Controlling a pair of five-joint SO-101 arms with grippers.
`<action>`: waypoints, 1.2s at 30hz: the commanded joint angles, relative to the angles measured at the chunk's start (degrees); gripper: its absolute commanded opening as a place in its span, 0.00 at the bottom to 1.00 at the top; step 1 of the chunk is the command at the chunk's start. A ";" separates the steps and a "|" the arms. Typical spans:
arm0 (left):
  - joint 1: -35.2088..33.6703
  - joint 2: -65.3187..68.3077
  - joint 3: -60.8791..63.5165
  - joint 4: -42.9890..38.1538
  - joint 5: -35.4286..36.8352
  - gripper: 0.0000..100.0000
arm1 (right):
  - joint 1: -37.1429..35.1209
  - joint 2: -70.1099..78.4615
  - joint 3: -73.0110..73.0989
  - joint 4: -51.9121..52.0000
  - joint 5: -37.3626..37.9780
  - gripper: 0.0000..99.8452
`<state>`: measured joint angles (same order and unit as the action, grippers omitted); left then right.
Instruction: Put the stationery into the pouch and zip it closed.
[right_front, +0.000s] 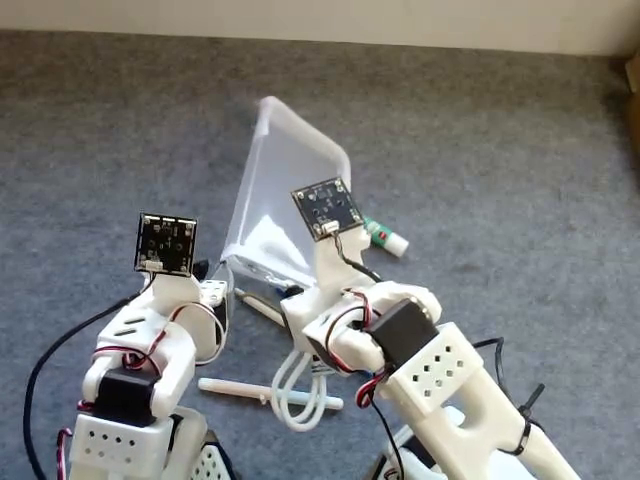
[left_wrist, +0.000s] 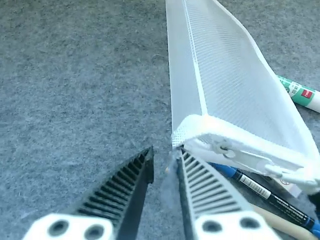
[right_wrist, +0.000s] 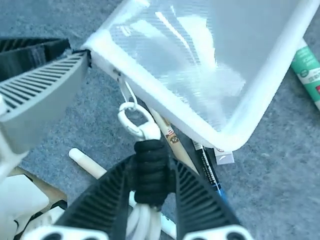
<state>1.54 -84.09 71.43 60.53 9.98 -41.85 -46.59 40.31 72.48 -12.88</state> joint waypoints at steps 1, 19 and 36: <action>-2.33 -0.04 -3.21 -1.32 -0.18 0.07 | 1.45 -2.24 1.19 0.84 0.79 0.00; -3.74 -0.04 -2.77 -1.41 -0.26 0.10 | 9.19 -2.24 1.19 0.92 0.88 0.00; 10.33 -0.04 -4.00 7.74 -3.52 0.35 | 5.41 -2.24 -3.74 0.84 0.62 0.00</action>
<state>10.24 -83.47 70.64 67.74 9.45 -35.69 -46.68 41.54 73.27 -12.70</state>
